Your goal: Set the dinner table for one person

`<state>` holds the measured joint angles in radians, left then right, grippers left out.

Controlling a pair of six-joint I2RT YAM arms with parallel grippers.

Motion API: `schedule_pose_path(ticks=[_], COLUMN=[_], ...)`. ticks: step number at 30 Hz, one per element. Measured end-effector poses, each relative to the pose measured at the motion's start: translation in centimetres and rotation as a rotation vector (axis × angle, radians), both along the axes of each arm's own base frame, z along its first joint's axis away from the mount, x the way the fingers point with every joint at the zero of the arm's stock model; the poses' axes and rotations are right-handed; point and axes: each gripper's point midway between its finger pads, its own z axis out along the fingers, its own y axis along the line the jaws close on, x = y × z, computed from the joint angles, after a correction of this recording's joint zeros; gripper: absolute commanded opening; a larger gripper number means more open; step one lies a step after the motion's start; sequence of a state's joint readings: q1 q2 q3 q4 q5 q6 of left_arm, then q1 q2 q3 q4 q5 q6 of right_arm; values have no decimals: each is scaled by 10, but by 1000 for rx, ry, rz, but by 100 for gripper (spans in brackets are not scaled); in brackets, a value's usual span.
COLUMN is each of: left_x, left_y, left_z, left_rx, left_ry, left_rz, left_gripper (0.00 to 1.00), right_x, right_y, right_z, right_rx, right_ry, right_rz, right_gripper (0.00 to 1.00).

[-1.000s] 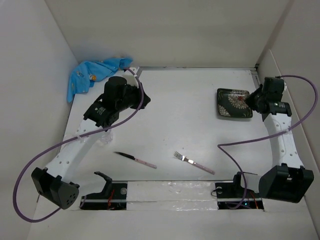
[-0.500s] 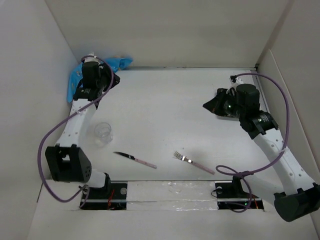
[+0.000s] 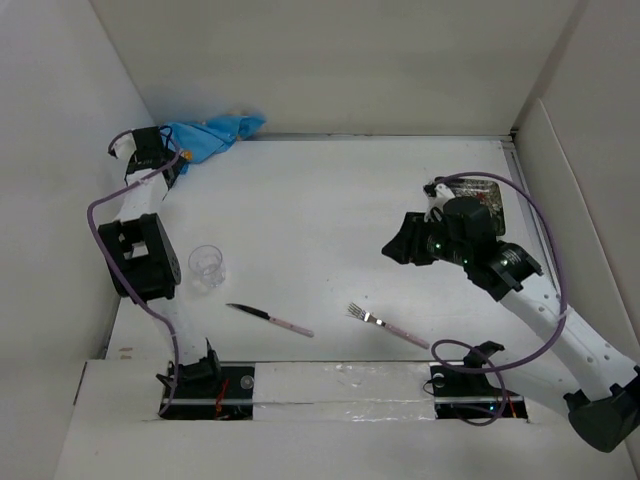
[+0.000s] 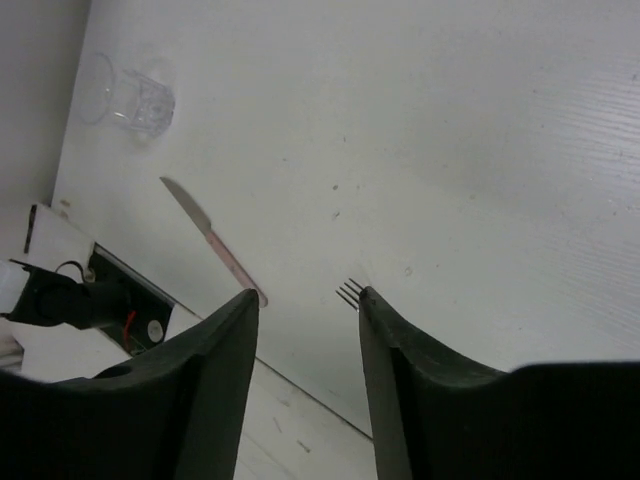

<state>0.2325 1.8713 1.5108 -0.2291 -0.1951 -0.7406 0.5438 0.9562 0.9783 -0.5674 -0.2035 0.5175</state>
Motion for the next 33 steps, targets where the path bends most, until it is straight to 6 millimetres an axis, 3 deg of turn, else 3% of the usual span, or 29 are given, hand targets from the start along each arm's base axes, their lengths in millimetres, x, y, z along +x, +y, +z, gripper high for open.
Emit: schedule_pose_path(ticks=[5,8,9,10,15,18,19,21,22,23,29,33], left_x=[41,60,57,75,106,109,110,112,112,113,117,108], left_y=[37,44,44,48,55,54,53,52,51,50,40,5], left_z=[-34,-60,-64,-73,-91,-98,-101,-103,-105,-106,-108,-102], left_rx=[41,49,48,55,78,75,72,68,67,64,65,65], left_ry=[70,110,133,124,121,128,130,126,129,126,101,112], left_rz=[54,55,52,48,18,-1,-7,-19,-29,-37,-100,-192], left_gripper=[67,70,72,73,73,59,44,25,8,0,0,0], right_x=[1,5,5,6,-4,-9,-9,-9,-8,-7,4,12], right_y=[7,12,14,17,37,50,54,62,65,67,71,75], right_z=[-15,-21,-23,-24,-36,-41,-43,-44,-43,-42,-29,-22], right_rx=[-50,-67,-71,-74,-89,-97,-102,-106,-107,-107,-100,-97], right_ry=[20,41,46,53,94,117,123,128,128,126,83,53], right_rz=[47,68,73,82,150,185,195,209,214,217,199,192], right_gripper=[55,55,55,55,55,55,55,55,55,55,54,53])
